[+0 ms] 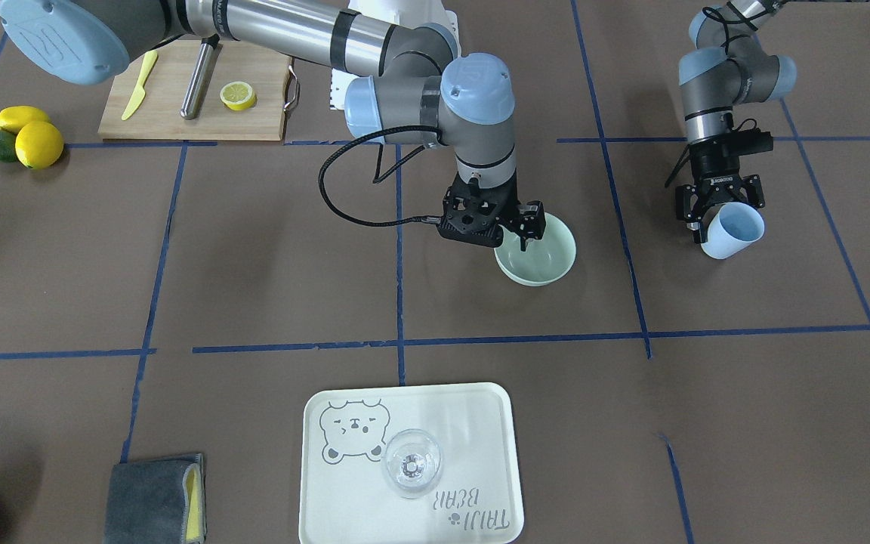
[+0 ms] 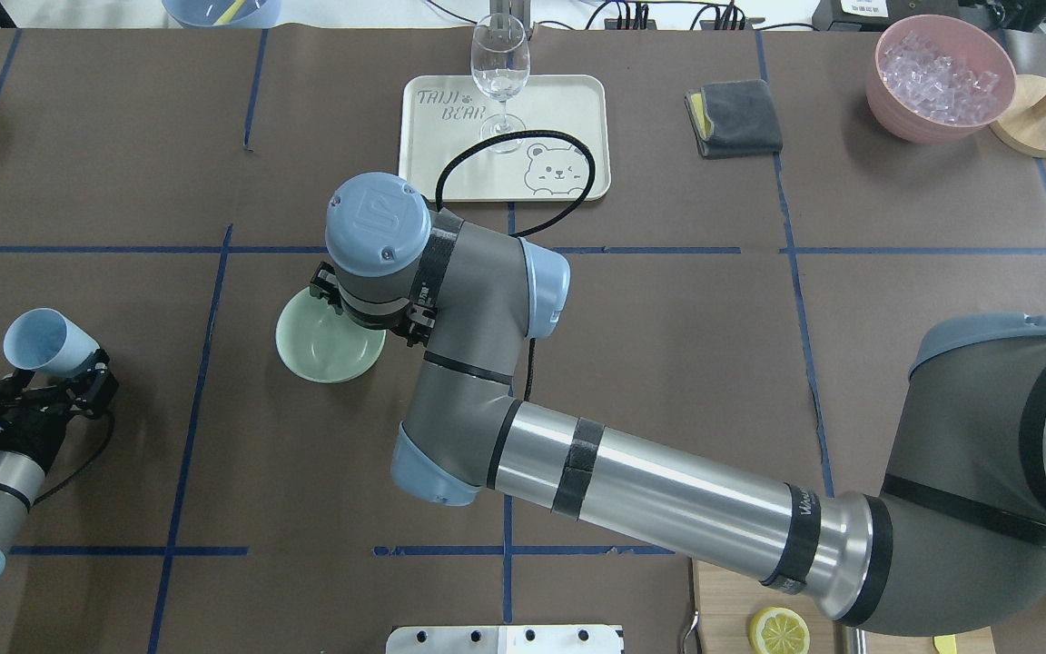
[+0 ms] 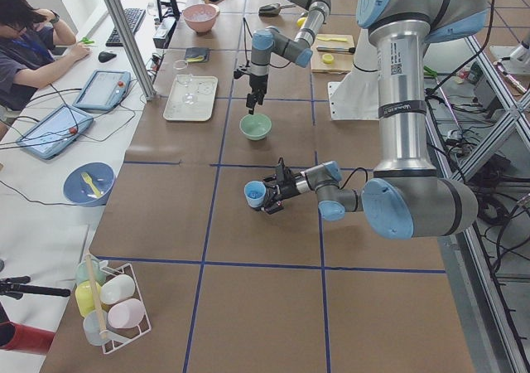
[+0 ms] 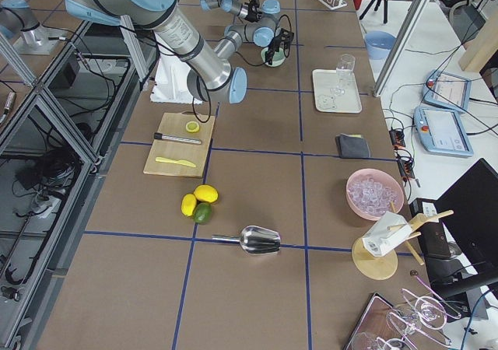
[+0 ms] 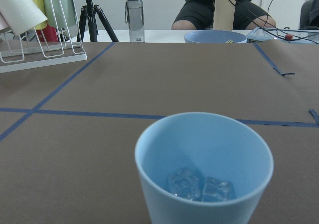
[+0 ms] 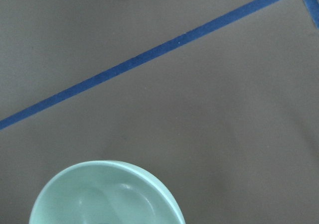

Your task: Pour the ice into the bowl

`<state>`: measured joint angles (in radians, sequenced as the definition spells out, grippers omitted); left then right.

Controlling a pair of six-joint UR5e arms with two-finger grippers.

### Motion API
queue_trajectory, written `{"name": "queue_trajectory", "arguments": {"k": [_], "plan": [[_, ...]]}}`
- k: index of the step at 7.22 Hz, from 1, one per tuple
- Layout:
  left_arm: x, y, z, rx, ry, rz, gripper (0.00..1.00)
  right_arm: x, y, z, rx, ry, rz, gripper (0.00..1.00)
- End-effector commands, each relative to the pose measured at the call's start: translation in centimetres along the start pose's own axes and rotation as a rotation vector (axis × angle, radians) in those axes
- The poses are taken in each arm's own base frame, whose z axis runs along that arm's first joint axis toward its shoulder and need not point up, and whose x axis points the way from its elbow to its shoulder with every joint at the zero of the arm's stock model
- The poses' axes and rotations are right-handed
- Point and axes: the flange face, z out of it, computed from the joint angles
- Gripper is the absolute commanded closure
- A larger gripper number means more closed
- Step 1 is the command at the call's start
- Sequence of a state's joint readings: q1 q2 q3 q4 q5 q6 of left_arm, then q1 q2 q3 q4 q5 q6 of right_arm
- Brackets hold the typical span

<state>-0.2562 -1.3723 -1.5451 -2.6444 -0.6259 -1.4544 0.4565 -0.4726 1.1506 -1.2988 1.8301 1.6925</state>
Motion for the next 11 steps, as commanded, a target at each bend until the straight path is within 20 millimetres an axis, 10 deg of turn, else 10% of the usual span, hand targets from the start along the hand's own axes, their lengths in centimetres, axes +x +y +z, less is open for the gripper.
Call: {"name": "queue_trajectory", "arguments": {"k": [1,3,5,8,11], "plan": [[-0.7,-0.8,0.8,0.008,0.013,0.009,0.03,2.0,-2.3,-0.6,0.016,0.021,-0.001,0.0],[1.3,-1.1,1.4,0.019,0.026,0.006,0.1,5.1,-4.3,-0.8,0.033,0.043,-0.022,0.0],[0.9,-1.9,1.8,0.033,0.019,0.038,0.99,5.9,-5.2,-2.3,0.046,0.062,-0.037,0.0],[3.1,-7.5,2.6,0.117,0.113,0.138,1.0,11.0,-6.8,-3.4,0.058,0.055,-0.067,0.0],[6.9,-9.0,2.1,0.147,0.152,0.203,1.0,16.3,-8.4,-4.3,0.073,0.062,-0.106,0.0]]}}
